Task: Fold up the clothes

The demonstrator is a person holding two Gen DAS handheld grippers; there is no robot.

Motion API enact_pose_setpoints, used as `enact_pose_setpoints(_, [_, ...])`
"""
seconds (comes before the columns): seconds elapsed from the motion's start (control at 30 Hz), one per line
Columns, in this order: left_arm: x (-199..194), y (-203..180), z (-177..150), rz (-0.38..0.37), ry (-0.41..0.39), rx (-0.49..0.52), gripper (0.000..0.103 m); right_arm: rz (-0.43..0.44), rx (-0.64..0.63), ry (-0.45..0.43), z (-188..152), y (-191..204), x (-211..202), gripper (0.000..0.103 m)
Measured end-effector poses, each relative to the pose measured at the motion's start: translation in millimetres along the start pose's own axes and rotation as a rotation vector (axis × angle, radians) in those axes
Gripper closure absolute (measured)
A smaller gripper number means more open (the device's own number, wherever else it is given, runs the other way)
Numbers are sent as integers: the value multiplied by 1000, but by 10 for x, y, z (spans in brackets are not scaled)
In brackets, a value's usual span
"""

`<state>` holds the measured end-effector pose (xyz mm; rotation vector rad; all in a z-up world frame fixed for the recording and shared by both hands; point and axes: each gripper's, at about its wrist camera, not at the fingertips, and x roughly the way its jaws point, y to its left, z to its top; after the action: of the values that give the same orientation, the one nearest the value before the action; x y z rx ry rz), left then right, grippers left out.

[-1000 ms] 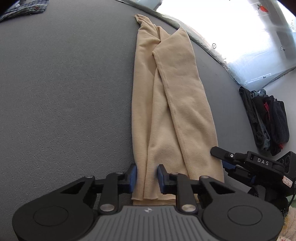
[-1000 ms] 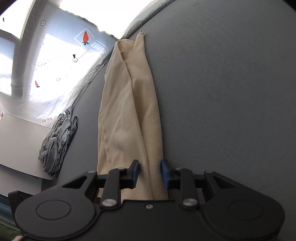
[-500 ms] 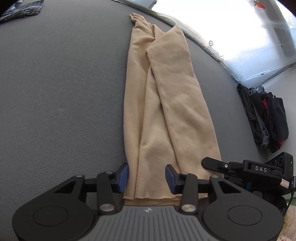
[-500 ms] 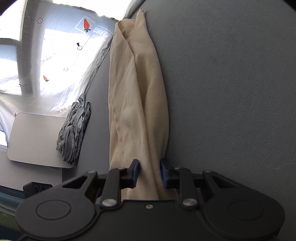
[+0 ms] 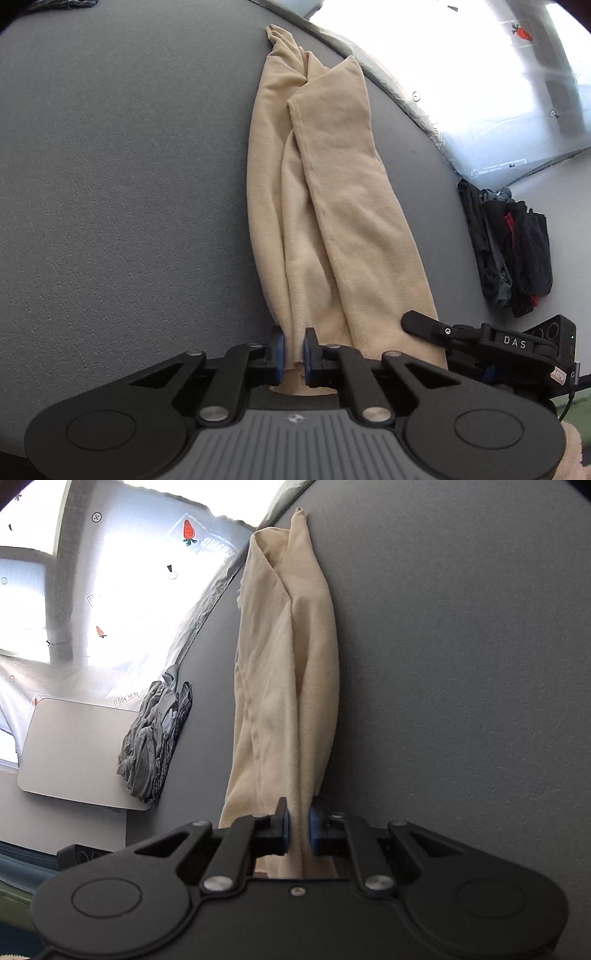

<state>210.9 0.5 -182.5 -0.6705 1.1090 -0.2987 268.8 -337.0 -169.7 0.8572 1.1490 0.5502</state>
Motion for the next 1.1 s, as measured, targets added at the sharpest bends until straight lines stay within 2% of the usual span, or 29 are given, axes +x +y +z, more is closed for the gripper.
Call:
enact_pose_setpoints(0.1, [-295,-158,8,-90,-41,-1,93,112,29,-21,-16,113,-266,93])
enact_pose_setpoints(0.2, [-605,-306,8,-175,-107,0,93,182,38,-28,-47,219,-499,93])
enact_pose_setpoints(0.33, [-740,-400,43,-212,-178,-19,92,288,138,-98,-57,188,-678,93])
enact_pose_setpoints(0.43, [-676,-389,144,-202,-205,-45,92,352,256,-134,-8,21,-618,93])
enact_pose_setpoints(0.53, [-669,-445,287,-198,-252,-42,92,368,292,-137,92,-10,-547,94])
enact_pose_setpoints(0.77, [-588,-514,691,-227,-327,-100,92,441,293,-186,520,82,-387,94])
enact_pose_setpoints(0.97, [-454,-627,1197,-194,-385,-78,92,484,296,-199,1045,159,-102,94])
enact_pose_setpoints(1.1, [-184,-578,1623,-163,-392,-101,92,486,316,-193,1448,117,153,93])
